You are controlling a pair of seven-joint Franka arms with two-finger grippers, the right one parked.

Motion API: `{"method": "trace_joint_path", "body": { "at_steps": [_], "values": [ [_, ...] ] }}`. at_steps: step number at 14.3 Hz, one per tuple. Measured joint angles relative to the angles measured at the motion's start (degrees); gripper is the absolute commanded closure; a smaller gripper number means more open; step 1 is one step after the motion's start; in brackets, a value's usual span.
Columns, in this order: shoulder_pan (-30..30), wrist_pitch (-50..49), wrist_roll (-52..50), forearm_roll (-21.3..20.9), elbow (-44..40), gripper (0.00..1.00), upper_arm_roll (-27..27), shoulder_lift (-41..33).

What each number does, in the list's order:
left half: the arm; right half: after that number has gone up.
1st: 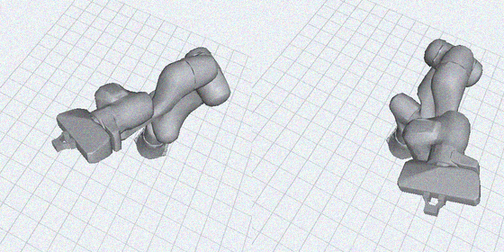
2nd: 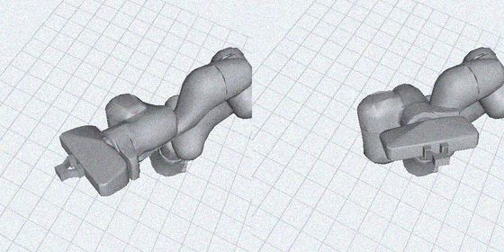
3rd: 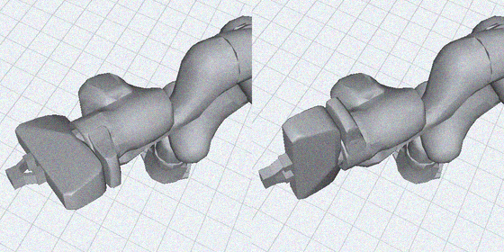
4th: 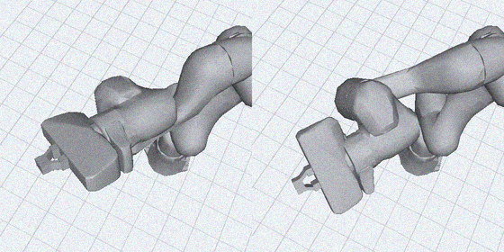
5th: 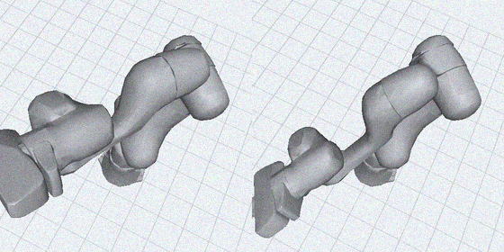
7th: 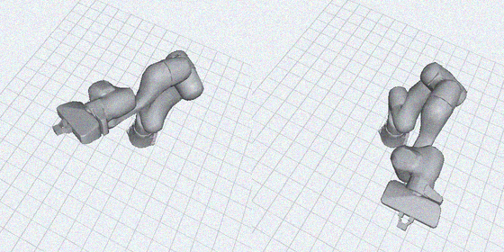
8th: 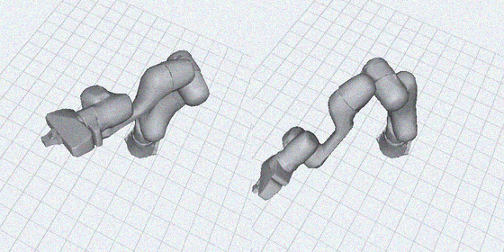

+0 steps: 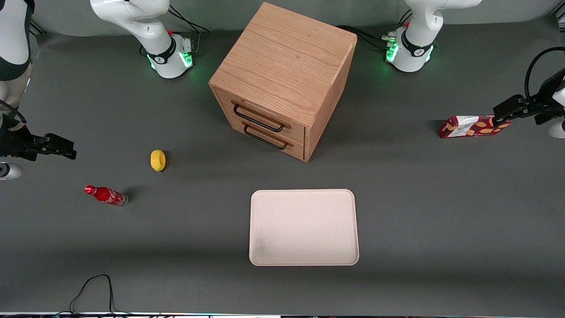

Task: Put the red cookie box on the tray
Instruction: 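Move the left gripper over the red plaid shortbread box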

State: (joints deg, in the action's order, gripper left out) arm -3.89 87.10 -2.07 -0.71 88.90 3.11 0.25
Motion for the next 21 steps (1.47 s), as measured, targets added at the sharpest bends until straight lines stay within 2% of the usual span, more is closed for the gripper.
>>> {"method": "trace_joint_path", "body": {
  "at_steps": [8,12,17,21],
  "values": [
    [0.22,-0.72,-0.05,-0.05,0.2,0.0,0.01,0.0],
    [2.66,-0.68,0.3,-0.3,2.27,0.0,1.27,-0.53],
    [8.92,4.12,6.97,-0.39,14.84,0.0,1.66,-9.46],
    [9.13,5.69,7.45,-0.7,25.61,0.0,1.35,-19.59]
  ]
}}
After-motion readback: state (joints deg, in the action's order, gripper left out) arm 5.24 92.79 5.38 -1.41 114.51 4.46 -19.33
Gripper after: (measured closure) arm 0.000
